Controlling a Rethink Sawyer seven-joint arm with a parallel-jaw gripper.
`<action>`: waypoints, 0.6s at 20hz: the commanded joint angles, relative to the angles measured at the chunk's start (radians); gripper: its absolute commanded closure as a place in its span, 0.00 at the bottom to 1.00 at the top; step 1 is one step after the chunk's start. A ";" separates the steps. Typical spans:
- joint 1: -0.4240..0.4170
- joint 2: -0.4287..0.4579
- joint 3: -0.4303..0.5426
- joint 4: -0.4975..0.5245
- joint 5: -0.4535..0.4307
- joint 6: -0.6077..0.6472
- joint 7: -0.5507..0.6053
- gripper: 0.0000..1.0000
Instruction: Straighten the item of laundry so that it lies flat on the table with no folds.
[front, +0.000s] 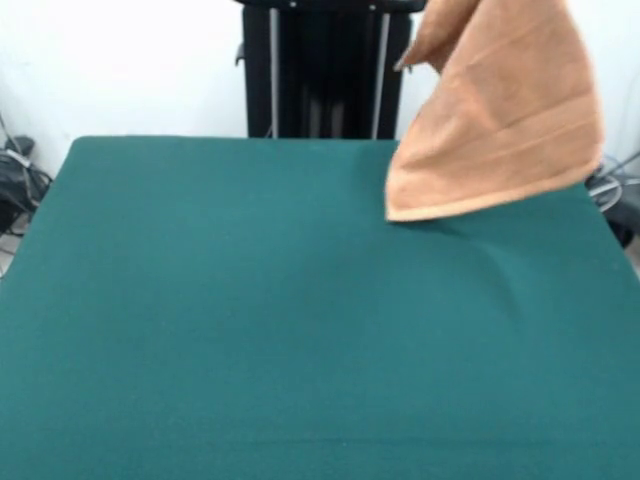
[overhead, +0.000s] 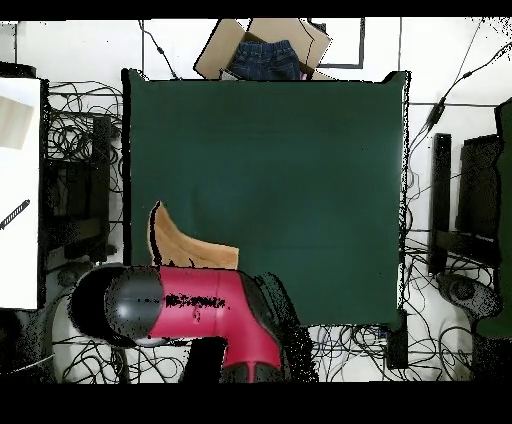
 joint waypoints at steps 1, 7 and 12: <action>0.065 -0.044 -0.035 -0.085 0.054 0.173 0.462 1.00; 0.073 -0.067 -0.035 -0.099 0.056 0.226 0.482 1.00; 0.069 -0.062 -0.024 -0.112 0.040 0.233 0.496 1.00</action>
